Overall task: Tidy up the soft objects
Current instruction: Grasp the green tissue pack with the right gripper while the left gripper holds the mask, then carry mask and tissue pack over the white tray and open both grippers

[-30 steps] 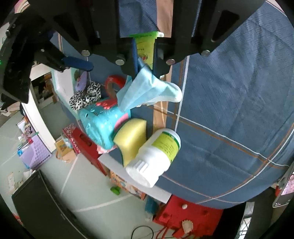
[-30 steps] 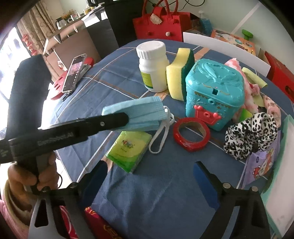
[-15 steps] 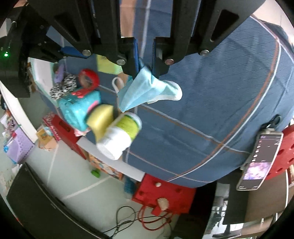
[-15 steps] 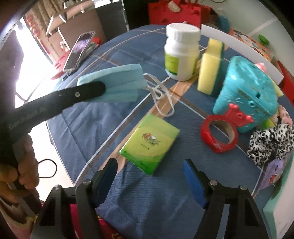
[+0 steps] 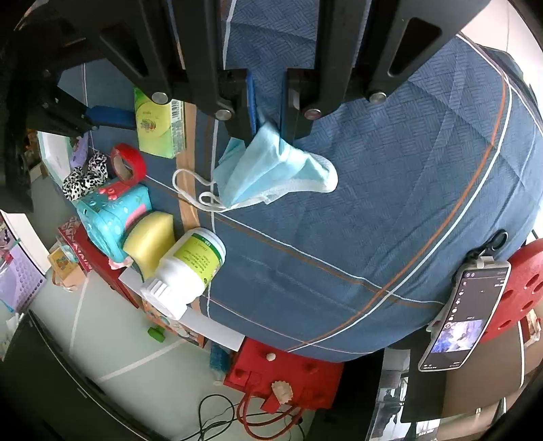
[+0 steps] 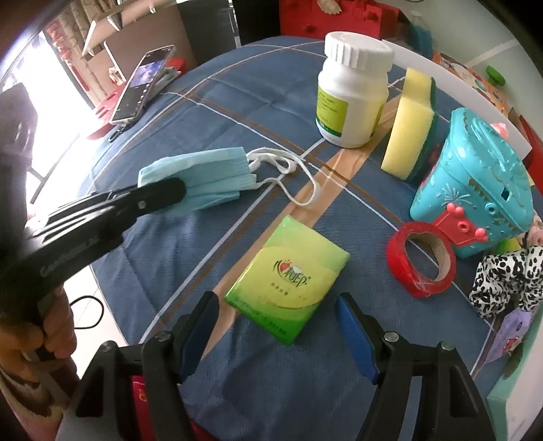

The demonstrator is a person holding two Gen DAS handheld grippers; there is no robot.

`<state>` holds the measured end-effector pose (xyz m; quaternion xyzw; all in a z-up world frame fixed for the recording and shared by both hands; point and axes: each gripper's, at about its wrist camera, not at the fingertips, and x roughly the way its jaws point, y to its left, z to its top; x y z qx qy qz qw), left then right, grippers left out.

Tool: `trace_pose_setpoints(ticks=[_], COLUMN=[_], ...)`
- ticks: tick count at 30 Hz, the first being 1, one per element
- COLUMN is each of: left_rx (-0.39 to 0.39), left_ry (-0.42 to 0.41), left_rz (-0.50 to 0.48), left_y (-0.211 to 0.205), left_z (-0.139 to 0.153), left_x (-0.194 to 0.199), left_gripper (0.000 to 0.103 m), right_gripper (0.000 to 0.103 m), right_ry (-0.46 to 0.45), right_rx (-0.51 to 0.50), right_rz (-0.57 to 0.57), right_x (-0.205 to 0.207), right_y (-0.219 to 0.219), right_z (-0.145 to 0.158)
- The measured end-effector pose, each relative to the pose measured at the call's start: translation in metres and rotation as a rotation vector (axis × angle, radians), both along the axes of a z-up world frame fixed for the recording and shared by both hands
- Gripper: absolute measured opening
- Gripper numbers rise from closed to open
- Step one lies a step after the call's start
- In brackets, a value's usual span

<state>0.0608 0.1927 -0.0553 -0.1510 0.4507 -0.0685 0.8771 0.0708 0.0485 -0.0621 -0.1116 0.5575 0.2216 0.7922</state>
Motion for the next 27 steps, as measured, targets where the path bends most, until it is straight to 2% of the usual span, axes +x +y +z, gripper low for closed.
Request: trace_pose_setpoints(ticks=[6, 8, 17, 22, 27], left_rx=[-0.002, 0.001, 0.03, 0.07, 0.082], left_ry=[-0.004, -0.004, -0.019, -0.035, -0.078], left_rz=[-0.01, -0.013, -0.022, -0.025, -0.059], left_y=[0.0, 0.0, -0.004, -0.011, -0.027], left_z=[0.001, 0.001, 0.009, 0.023, 0.052], left_x=[-0.002, -0.002, -0.003, -0.004, -0.005], left_gripper=[0.012, 0.012, 0.012, 0.011, 0.011], right_gripper=[0.073, 0.065, 0.064, 0.064, 0.064], right_ry=[0.006, 0.017, -0.009, -0.056, -0.128], right_rx=[0.004, 0.001, 0.0, 0.062, 0.087], right_rz=[-0.007, -0.005, -0.014, -0.062, -0.114], right_x=[0.007, 0.009, 0.002, -0.003, -0.008], right_y=[-0.001, 0.0, -0.016, -0.042, -0.074], right_z=[0.0, -0.003, 0.002, 0.025, 0.054])
